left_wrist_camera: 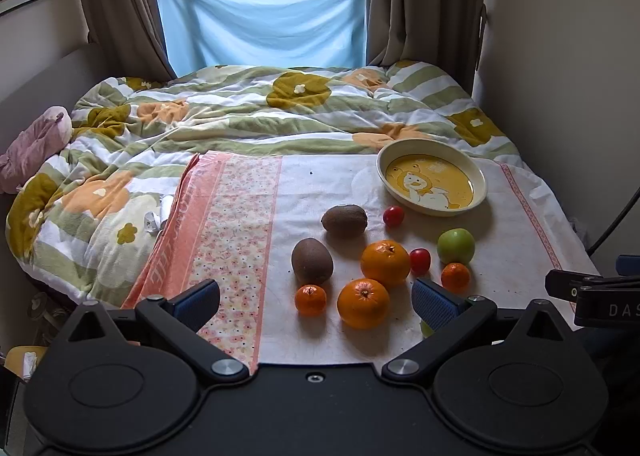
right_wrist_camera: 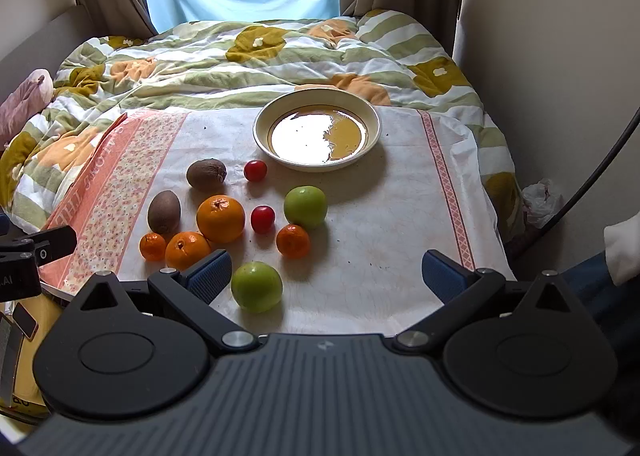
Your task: Organize fruits
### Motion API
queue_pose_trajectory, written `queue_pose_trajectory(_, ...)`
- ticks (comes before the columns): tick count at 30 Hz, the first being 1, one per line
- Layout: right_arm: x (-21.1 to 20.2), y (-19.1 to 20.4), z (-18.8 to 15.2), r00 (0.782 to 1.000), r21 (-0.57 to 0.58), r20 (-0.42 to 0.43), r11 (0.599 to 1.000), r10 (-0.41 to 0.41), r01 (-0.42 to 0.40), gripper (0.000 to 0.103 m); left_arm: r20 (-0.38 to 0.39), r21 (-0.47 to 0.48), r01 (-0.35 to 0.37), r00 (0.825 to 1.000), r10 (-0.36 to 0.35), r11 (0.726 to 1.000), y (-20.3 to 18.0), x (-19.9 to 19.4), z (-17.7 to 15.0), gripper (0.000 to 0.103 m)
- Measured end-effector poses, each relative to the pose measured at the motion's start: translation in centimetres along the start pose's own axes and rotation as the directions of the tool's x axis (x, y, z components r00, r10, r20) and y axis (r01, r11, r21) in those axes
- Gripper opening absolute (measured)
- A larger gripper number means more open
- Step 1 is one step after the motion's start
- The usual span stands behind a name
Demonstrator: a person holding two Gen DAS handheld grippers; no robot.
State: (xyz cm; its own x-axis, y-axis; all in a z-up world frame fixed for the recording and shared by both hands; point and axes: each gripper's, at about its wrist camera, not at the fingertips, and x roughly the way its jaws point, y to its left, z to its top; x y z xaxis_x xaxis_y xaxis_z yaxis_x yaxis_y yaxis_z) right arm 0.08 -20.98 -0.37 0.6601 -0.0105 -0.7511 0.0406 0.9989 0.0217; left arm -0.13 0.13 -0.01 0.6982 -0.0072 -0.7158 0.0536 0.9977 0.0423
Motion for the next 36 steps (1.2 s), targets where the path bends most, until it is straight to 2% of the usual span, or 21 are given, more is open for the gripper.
queue_pose_trajectory(36, -1.0, -0.8, -0.6, 1.0, 0.001, 0.008, 1.0, 0.003, -0.003, 0.103, 0.027, 0.011, -0.006, 1.0, 0.006, 1.0, -0.3, -1.7, -0.2, 0.103)
